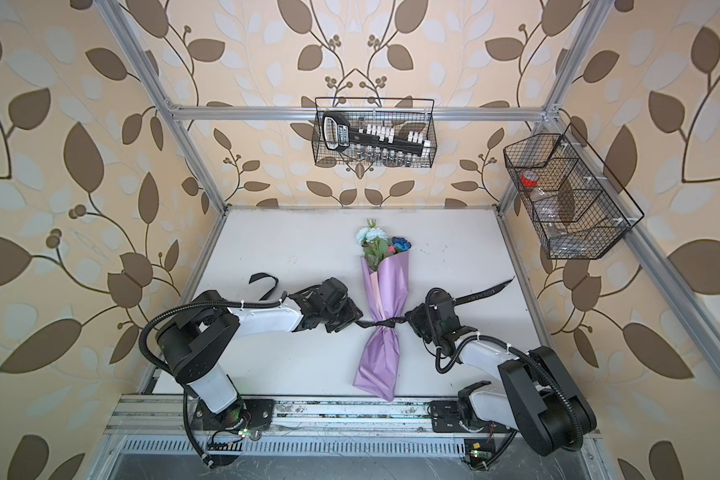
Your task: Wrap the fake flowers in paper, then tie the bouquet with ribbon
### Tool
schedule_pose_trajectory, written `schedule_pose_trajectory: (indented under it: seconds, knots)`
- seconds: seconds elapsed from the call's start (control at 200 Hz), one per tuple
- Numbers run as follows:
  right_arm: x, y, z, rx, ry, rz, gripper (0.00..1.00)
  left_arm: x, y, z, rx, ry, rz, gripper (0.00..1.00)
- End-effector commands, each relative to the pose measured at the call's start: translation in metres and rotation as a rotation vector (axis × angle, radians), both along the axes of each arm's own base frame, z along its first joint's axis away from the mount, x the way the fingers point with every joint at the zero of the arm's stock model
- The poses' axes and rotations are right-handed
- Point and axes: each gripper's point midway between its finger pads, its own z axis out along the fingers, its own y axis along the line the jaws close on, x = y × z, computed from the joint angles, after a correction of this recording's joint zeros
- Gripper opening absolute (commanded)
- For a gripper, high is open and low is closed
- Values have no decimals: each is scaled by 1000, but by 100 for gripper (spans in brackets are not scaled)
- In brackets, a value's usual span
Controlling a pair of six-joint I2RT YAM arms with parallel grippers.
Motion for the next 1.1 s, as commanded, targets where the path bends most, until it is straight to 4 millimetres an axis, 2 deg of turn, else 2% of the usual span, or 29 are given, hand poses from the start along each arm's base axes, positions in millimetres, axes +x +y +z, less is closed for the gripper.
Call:
schedule_pose_trajectory:
  seconds: [0.0,0.08,0.155,0.33,0.35,0.495,0.835,0.93,1.095]
  knots:
    - [3,-10,5,-57,-11,-26,9,-29,48,-50,238,135,30,30]
    - [4,-17,9,-97,-24,-33,0,-24,51,-46,269,116,33,20]
    - [6,-22,11,-122,-33,-45,0,-20,54,-42,293,99,36,10]
    - [8,-34,17,-193,-48,-58,0,-14,63,-26,331,45,43,4]
    - [8,-35,17,-205,-49,-59,0,-14,65,-25,334,39,47,1]
    - [9,-50,20,-293,-46,-75,0,-12,73,-18,348,6,64,0]
    - [9,-70,10,-393,4,-66,0,-15,92,-27,364,40,110,0]
    - [16,-59,20,-374,-46,-8,0,-9,89,-19,351,-1,86,0]
    - [36,-27,55,-343,-191,187,0,11,48,22,215,-131,-51,0]
